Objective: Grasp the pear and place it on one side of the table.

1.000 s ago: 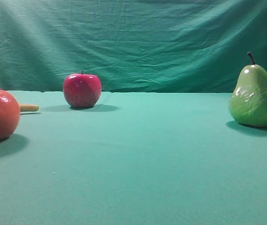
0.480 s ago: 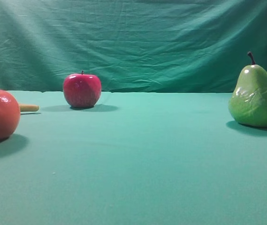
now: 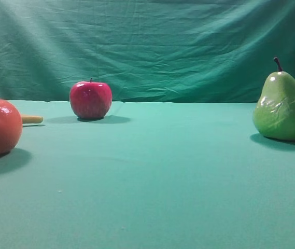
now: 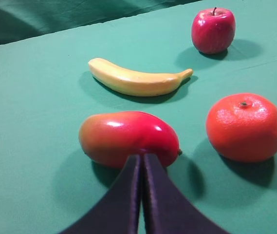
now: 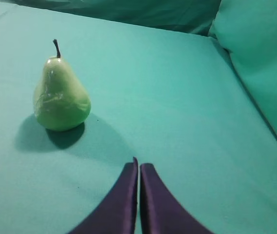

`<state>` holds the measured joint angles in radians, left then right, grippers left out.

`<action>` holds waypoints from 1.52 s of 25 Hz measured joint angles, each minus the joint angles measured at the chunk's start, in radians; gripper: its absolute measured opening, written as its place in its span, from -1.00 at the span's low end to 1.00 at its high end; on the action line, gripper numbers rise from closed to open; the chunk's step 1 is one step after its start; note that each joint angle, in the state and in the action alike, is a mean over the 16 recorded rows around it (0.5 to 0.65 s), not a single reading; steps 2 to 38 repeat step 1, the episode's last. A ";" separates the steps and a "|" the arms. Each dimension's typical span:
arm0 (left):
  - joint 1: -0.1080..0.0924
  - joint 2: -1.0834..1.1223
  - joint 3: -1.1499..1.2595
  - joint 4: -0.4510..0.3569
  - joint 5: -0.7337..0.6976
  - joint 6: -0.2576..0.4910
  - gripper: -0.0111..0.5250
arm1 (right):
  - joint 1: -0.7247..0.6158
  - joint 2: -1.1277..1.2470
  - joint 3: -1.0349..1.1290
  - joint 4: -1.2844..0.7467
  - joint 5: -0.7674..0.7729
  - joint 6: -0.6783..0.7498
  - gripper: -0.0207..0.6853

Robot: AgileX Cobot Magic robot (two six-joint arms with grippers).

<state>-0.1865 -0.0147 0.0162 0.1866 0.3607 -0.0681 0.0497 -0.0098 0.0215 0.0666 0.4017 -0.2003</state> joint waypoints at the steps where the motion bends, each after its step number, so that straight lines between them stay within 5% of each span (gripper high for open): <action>1: 0.000 0.000 0.000 0.000 0.000 0.000 -0.96 | 0.000 0.000 0.000 0.000 0.000 0.000 -0.94; 38: 0.000 0.000 0.000 0.000 0.000 0.000 -0.96 | 0.000 0.000 0.000 0.000 0.000 0.000 -0.94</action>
